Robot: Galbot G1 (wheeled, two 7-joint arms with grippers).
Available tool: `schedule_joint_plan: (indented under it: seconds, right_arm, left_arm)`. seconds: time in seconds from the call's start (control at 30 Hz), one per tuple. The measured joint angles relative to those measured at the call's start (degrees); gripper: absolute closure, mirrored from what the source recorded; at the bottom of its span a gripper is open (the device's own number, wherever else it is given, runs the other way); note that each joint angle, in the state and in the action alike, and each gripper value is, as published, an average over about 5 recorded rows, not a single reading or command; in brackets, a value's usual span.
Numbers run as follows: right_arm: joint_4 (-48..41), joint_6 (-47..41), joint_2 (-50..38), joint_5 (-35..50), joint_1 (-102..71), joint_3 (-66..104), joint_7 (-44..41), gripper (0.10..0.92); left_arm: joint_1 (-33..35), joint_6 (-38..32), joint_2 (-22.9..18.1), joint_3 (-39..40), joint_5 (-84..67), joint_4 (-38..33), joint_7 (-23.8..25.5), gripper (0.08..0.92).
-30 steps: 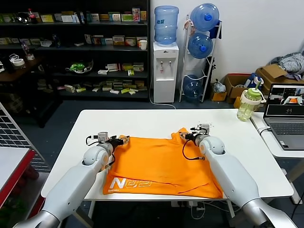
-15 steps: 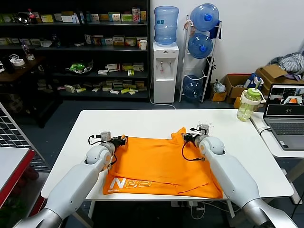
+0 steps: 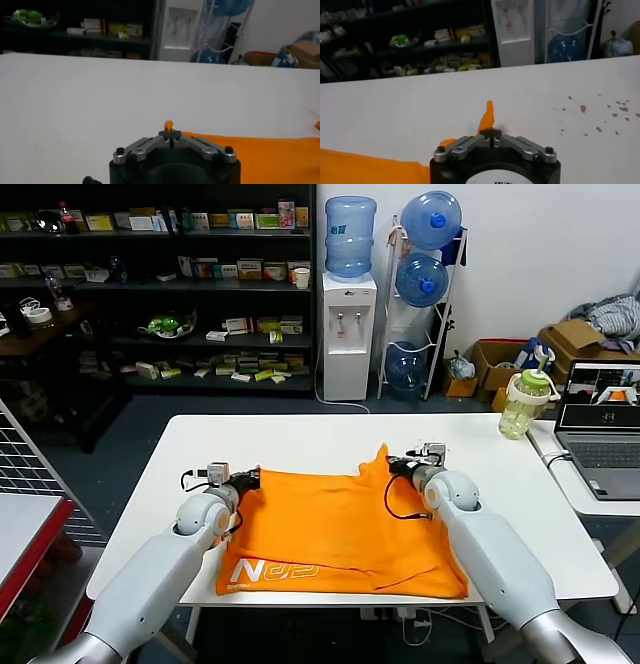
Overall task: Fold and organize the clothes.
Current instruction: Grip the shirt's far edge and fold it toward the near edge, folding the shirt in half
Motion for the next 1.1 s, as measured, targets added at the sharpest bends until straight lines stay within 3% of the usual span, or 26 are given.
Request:
schedule_joint_plan:
  seconds: [0.27,0.67,1.1]
  right_arm:
    - [12.5,-1.2,-6.7,4.0,-7.1,2.4,3.1,0.900]
    - [31.5,-3.6,-17.5,9.7,-22.0,7.9,7.6,0.900]
    - [42.9,-5.4,-22.8,11.6,-34.3,13.6,10.4,0.879]
  left_arm:
    - [5.9,0.3,4.0,-2.4,-2.4,-11.2,-3.5,0.908]
    - [19.9,0.1,11.8,-6.9,-5.3,-30.0,-8.9,0.908]
    - [31.7,-0.7,15.6,-9.2,-4.4,-40.1,-11.2,0.902]
